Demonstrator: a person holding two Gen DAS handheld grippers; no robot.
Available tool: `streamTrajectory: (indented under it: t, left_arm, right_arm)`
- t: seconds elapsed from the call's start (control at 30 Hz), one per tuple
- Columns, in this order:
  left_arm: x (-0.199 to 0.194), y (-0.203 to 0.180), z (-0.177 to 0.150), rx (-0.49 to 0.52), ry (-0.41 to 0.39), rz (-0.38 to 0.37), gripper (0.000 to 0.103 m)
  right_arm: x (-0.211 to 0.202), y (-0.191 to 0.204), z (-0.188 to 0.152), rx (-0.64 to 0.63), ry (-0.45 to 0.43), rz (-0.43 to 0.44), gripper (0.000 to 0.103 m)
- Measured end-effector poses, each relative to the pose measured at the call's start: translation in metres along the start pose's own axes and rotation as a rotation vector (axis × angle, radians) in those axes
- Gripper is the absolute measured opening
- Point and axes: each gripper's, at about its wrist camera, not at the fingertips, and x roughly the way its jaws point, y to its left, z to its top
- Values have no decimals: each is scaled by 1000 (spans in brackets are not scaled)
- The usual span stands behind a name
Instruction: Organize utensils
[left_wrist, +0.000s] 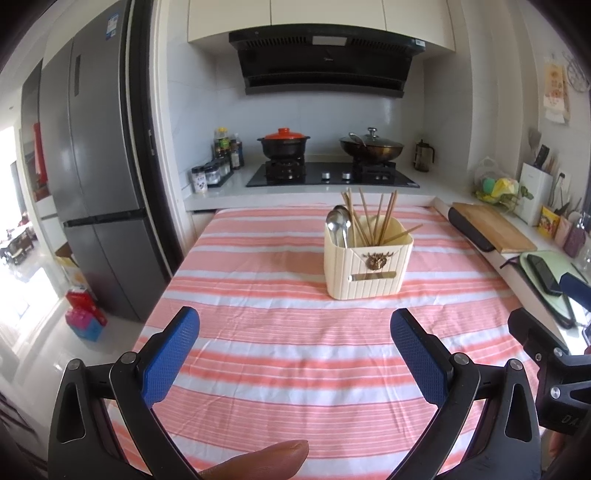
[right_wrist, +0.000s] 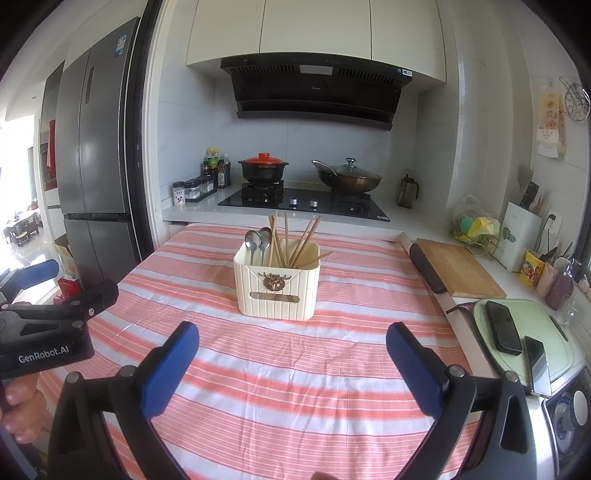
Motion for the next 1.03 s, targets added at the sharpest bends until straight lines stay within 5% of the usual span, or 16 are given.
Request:
streamTrajectory:
  t: [1.03]
  left_arm:
    - [-6,6,2,-26,-16,-12,103]
  right_arm:
    - [-1,-6,-7,10,10,-11,103]
